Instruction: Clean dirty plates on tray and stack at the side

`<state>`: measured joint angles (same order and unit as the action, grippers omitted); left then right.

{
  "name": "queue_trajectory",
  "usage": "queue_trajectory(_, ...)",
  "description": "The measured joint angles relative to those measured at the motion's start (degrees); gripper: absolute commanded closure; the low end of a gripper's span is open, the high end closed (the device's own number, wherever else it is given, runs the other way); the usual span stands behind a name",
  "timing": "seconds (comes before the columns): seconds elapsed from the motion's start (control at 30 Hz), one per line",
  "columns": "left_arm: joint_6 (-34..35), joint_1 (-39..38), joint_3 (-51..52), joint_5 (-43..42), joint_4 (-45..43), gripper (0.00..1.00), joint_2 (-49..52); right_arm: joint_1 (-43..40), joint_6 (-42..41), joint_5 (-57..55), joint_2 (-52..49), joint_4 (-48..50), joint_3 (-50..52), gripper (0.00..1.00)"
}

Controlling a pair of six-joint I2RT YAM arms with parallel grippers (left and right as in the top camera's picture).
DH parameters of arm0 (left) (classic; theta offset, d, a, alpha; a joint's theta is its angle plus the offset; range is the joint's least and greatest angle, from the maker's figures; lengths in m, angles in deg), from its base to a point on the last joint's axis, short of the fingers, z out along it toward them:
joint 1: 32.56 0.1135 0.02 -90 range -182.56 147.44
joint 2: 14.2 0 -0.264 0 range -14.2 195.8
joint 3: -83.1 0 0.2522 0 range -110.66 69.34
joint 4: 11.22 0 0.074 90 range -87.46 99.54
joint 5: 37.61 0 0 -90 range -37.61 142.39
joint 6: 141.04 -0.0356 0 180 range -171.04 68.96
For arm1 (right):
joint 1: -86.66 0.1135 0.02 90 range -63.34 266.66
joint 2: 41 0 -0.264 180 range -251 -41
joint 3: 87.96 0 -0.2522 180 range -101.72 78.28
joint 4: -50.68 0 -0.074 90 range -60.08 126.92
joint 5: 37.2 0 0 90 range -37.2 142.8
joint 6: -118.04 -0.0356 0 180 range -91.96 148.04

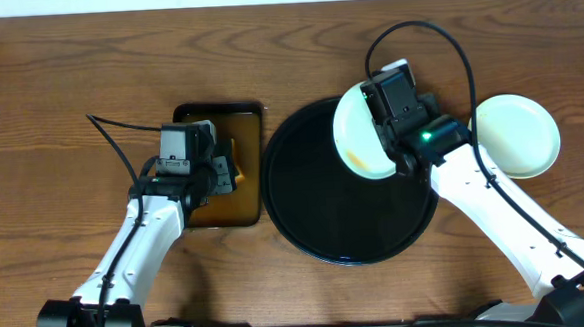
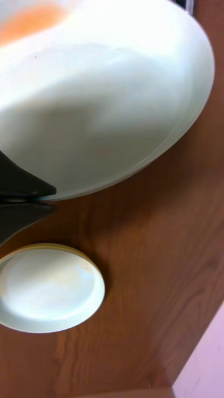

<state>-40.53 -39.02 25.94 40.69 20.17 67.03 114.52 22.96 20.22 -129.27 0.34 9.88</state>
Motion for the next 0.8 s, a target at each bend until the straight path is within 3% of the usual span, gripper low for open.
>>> queue_trajectory(0.23,-0.02,0.00,0.00,0.00,0.00,0.51,0.00,-2.62,-12.26,1.40,2.89,-0.24,0.00,0.99)
queue_trajectory(0.47,-0.02,0.00,0.00,0.00,0.02,0.51,0.00,-12.66,-21.33,12.74,4.02,-1.27,0.00,0.99)
queue_trajectory(0.67,-0.02,0.00,0.00,0.00,0.00,0.51,0.00,-23.21,-21.40,27.93,4.02,-1.46,0.00,0.99)
queue_trajectory(0.8,0.00,0.00,0.00,0.00,0.00,0.51,0.00,-25.35,-17.99,33.35,4.02,-3.10,0.00,0.99)
